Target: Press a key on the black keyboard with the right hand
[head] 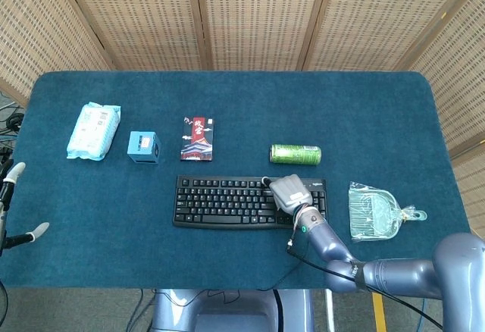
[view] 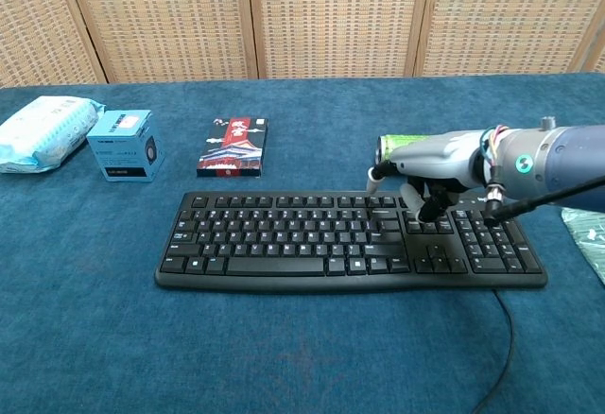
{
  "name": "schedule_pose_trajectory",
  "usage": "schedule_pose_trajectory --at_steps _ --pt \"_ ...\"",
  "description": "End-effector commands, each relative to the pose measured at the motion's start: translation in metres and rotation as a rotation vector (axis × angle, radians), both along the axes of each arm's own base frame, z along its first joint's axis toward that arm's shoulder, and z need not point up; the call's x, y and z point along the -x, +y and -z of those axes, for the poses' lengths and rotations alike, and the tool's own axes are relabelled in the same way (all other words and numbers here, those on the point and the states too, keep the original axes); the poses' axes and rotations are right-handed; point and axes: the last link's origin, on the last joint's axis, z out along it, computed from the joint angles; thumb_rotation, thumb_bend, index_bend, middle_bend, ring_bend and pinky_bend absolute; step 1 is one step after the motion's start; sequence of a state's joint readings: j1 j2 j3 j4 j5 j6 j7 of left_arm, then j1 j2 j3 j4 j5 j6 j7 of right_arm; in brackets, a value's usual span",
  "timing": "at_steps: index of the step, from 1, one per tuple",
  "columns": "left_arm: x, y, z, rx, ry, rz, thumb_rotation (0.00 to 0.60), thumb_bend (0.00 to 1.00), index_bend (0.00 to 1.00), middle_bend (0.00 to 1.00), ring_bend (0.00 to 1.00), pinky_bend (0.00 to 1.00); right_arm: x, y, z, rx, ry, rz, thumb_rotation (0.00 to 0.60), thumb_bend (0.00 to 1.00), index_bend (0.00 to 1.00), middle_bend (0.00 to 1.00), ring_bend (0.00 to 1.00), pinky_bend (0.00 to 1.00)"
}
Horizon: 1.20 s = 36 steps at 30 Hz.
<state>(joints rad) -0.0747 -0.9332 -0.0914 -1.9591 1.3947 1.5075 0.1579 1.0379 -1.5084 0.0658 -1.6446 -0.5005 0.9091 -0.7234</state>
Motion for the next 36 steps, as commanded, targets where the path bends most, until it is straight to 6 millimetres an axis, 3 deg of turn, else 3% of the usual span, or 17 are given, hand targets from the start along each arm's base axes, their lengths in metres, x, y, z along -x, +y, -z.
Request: schedule_pose_trajectory --at_steps 1,29,36 --pt "0.0 0.0 0.0 -0.001 -0.001 0.0 0.6 0.0 0.0 0.0 0.0 0.0 0.001 0.0 0.002 -0.001 0.018 -0.006 0.6 1.0 0.17 0.82 1.0 1.0" --pt "-0.001 0.0 0.0 -0.002 0.0 0.002 0.6 0.0 0.0 0.0 0.0 0.0 0.006 0.002 0.007 -0.009 0.071 0.002 0.6 1.0 0.19 0.82 1.0 1.0" --pt "-0.001 0.0 0.0 -0.001 -0.004 0.001 0.6 0.0 0.0 0.0 0.0 0.0 -0.024 -0.005 -0.025 0.097 -0.055 -0.065 0.6 1.0 0.19 0.82 1.0 1.0"
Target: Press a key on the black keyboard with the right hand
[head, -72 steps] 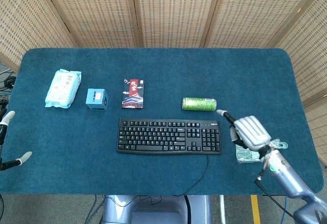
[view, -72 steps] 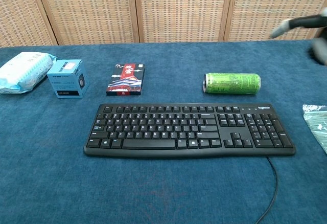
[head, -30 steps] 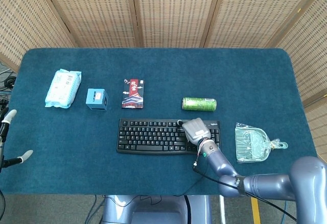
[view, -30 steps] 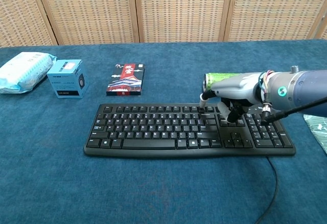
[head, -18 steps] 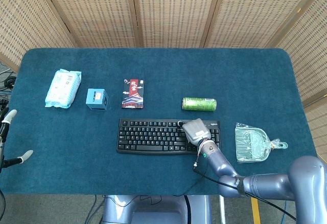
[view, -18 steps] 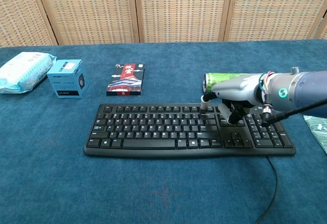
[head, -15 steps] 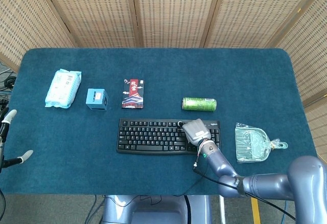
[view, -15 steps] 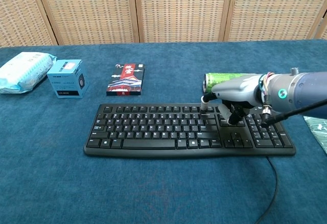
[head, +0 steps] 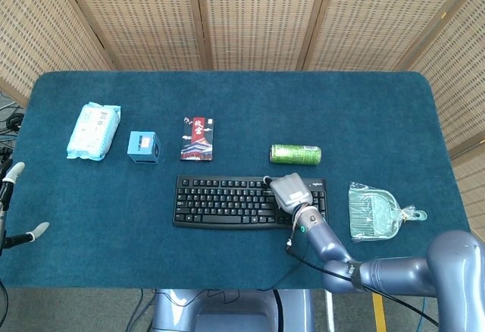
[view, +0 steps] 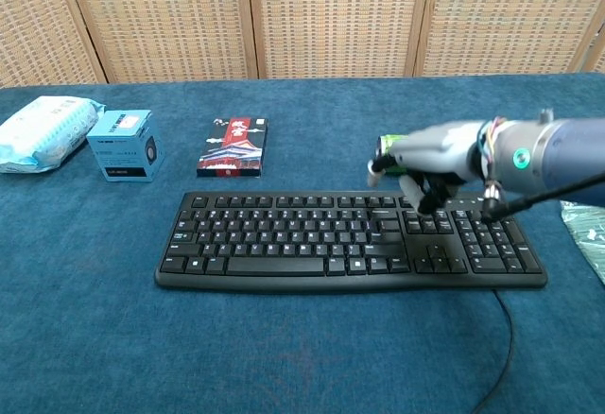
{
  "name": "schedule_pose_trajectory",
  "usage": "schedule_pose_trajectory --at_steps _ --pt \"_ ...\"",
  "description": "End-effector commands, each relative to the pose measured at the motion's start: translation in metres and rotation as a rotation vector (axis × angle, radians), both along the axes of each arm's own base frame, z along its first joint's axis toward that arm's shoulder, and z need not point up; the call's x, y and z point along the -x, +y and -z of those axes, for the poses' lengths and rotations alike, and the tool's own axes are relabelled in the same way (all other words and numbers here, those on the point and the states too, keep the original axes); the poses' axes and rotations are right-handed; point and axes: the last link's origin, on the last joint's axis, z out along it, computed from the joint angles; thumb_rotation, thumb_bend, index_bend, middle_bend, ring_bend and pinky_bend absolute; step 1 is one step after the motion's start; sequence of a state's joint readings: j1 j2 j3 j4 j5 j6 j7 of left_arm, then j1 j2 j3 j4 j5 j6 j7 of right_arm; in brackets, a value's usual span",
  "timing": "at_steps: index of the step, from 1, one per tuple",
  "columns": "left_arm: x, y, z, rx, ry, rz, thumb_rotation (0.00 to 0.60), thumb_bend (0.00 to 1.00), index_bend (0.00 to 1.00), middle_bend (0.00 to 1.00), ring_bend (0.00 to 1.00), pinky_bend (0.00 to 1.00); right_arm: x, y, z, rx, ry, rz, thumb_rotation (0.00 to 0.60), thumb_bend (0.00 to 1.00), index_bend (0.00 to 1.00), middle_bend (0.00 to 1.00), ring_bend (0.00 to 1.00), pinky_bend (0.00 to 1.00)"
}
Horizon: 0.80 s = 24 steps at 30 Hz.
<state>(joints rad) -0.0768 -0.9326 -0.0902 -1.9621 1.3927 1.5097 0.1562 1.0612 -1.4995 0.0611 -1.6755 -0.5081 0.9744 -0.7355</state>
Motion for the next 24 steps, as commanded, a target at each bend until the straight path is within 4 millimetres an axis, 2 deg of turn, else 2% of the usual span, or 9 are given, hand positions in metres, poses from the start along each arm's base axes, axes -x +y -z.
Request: schedule_pose_trajectory --at_steps 1,8,12,14,17,18,19,21,24 --pt "0.0 0.0 0.0 0.0 0.0 0.001 0.6 0.0 0.0 0.0 0.0 0.0 -0.018 -0.004 -0.024 0.068 -0.08 -0.043 0.6 1.0 0.19 0.82 1.0 1.0" --pt "0.0 -0.002 -0.001 0.0 -0.003 0.004 0.6 0.0 0.0 0.0 0.0 0.0 -0.036 -0.006 -0.074 0.181 -0.193 -0.103 0.6 1.0 0.2 0.82 1.0 1.0" --pt "0.001 -0.003 -0.002 -0.002 -0.009 0.006 0.6 0.0 0.0 0.0 0.0 0.0 -0.023 -0.002 -0.108 0.324 -0.276 -0.166 0.6 1.0 0.21 0.77 0.99 1.0" --pt "0.002 -0.004 -0.003 -0.003 -0.012 0.011 0.6 0.0 0.0 0.0 0.0 0.0 -0.006 0.002 -0.125 0.406 -0.329 -0.195 0.6 0.91 0.21 0.67 0.91 0.97" --pt "0.006 -0.006 -0.002 -0.006 -0.014 0.03 0.6 0.0 0.0 0.0 0.0 0.0 0.038 0.016 -0.147 0.498 -0.39 -0.234 0.6 0.44 0.16 0.39 0.43 0.55" --pt "0.008 -0.007 0.0 0.0 -0.012 0.039 0.6 0.0 0.0 0.0 0.0 0.0 0.076 0.027 -0.16 0.537 -0.357 -0.186 0.6 0.27 0.13 0.27 0.23 0.37" --pt "0.01 -0.008 0.004 0.007 -0.006 0.049 0.6 0.0 0.0 0.0 0.0 0.0 0.102 0.041 -0.169 0.56 -0.352 -0.153 0.6 0.14 0.11 0.17 0.09 0.25" --pt "0.013 -0.009 0.008 0.007 -0.004 0.058 0.6 0.0 0.0 0.0 0.0 0.0 0.125 0.055 -0.177 0.572 -0.363 -0.146 0.6 0.03 0.09 0.06 0.0 0.13" --pt "0.017 -0.011 0.013 0.013 0.007 0.059 0.6 0.0 0.0 0.0 0.0 0.0 0.15 0.074 -0.184 0.594 -0.379 -0.11 0.6 0.0 0.05 0.0 0.0 0.03"
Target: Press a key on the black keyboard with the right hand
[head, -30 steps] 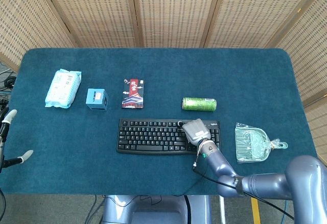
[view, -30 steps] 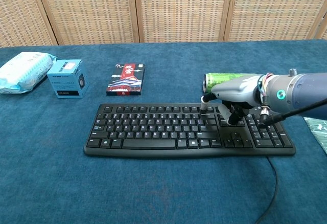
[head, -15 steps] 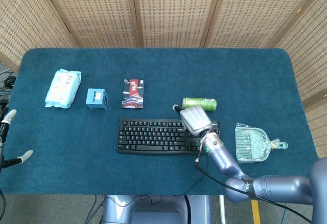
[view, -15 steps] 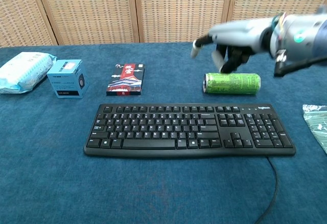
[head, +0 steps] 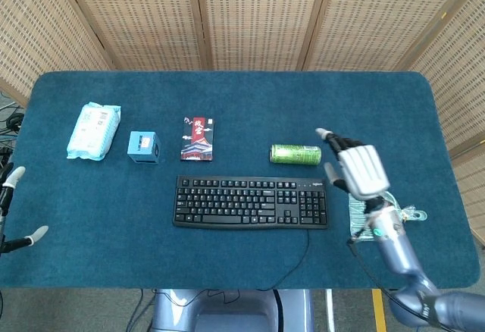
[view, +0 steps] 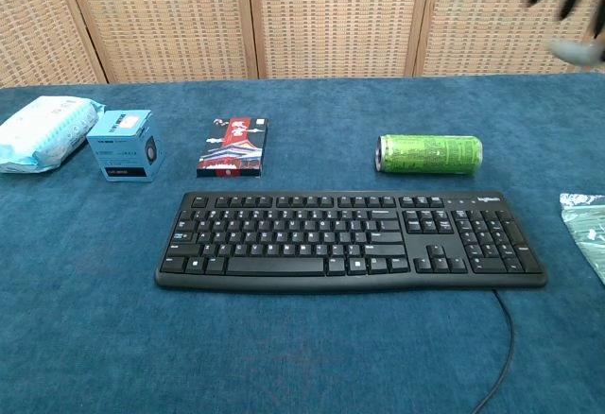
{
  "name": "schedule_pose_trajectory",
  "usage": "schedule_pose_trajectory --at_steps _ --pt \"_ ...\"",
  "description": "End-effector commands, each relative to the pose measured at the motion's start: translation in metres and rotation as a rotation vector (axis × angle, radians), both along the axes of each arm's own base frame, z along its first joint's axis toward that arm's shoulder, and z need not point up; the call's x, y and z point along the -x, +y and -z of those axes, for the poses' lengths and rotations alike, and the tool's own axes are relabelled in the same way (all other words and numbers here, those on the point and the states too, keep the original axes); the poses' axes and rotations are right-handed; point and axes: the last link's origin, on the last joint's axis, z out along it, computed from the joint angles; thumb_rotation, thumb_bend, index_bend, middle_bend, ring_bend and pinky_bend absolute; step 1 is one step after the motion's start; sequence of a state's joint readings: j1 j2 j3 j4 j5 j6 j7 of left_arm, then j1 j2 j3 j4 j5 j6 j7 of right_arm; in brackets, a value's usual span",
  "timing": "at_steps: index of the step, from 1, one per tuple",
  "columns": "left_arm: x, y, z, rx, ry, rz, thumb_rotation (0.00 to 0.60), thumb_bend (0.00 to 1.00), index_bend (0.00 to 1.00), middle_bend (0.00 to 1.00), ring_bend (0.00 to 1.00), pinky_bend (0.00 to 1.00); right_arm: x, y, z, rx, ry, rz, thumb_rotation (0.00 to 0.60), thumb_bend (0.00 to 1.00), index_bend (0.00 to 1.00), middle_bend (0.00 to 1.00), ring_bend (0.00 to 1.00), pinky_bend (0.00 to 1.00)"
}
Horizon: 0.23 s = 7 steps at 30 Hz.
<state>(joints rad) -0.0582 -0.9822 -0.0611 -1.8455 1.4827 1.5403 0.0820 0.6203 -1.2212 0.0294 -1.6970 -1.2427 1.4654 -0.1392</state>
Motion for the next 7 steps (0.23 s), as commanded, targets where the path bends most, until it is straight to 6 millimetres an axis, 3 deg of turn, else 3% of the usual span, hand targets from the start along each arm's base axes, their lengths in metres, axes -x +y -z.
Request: schedule_pose_trajectory --at_steps 1,7 --pt "0.006 -0.003 0.009 0.011 0.012 0.002 0.6 0.0 0.0 0.0 0.0 0.0 0.078 0.052 -0.033 0.074 -0.003 0.063 0.6 0.0 0.03 0.0 0.0 0.02" --pt "0.013 -0.003 0.02 0.021 0.028 0.013 0.6 0.0 0.0 0.0 0.0 0.0 0.107 0.087 -0.037 0.102 0.014 0.136 0.6 0.0 0.0 0.0 0.0 0.0"
